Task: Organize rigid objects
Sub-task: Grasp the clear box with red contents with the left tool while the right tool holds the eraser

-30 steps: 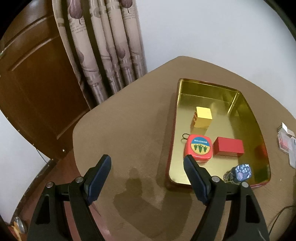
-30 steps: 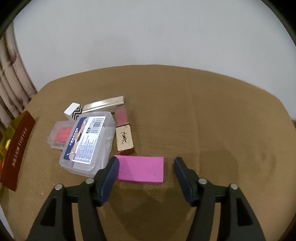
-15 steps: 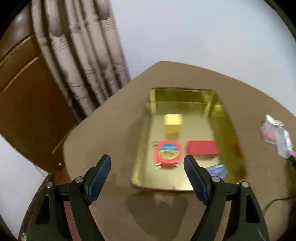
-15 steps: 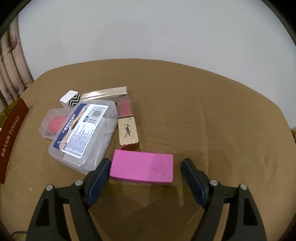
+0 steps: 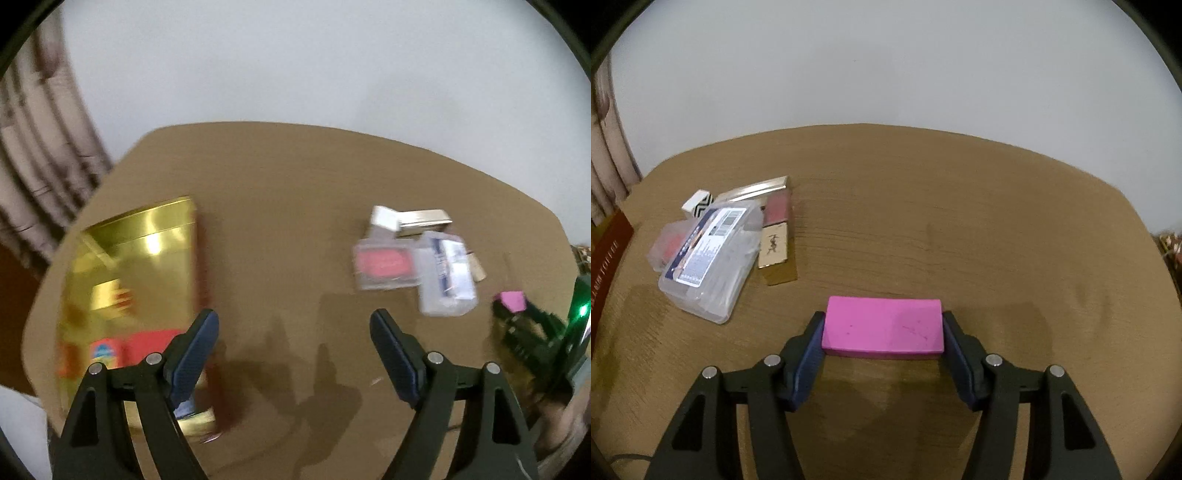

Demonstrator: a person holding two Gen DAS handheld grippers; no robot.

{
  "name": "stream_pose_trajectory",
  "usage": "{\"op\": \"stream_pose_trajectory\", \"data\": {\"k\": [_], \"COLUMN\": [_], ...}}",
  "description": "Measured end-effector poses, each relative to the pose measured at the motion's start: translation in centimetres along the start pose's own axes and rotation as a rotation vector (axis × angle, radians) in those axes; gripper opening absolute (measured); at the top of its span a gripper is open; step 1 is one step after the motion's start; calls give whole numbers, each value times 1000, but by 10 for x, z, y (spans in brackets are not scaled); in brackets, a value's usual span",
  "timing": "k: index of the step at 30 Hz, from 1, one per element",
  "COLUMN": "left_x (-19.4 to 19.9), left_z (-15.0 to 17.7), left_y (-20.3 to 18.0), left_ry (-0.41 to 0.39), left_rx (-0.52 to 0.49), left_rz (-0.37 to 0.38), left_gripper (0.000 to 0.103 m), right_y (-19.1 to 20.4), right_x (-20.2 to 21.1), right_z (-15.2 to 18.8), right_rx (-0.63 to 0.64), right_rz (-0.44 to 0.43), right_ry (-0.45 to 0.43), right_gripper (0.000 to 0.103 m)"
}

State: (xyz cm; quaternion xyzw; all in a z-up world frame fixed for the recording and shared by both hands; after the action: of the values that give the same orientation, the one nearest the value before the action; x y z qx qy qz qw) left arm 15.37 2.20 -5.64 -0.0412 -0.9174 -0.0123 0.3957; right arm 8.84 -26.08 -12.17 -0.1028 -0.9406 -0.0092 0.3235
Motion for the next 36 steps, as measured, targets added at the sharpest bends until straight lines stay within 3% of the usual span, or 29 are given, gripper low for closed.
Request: {"op": "stream_pose_trajectory", "data": {"k": [8,14,18,21,23,25,28,36], "left_x": [-68,-100,-114,-124,-130,-135,-141,-131], "left_z": [-17,-22,-20,-18,-16,-14,-12,-9], "left_y": [-53,-71,-74,-79,-76,-74,-74,-80], "left_ry": [156,201,240,250,246,249,234,203], "left_rx": [76,41,81,81,67,53,28,11], "left_rz": [63,36,52,49,7,-11,-15,-9], "left_gripper": [81,81,81,81,80,74,68,67], "right_y": [10,-2,-2,-11,-18,-19,-21,-19], "right_x": [-2,-7,-7,3,9,10,9,10], "right_z": [4,-3,-2,-8,-10,-10,-12,-9], "right_rx": [13,4,2,-1,-4,-4,-3,-3], "right_rz": [7,-1,-4,-6,-8,-8,-6,-4], "right_ry": [1,2,2,2,2,2,2,3], "right_gripper": [63,63,64,64,64,64,64,64]}}
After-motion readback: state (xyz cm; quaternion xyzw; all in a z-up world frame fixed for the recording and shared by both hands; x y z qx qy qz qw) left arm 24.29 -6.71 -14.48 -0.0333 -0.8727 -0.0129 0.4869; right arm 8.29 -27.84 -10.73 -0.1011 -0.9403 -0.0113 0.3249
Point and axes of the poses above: each gripper's, at about its wrist camera, not at the fingertips, and x roughly against the way its jaws point, y to its left, z to its underside, the point moved 5 cm from there along -x, roughly the way its jaws point, and after that the axes turned 13 degrees about -y, right-handed, at the moved point
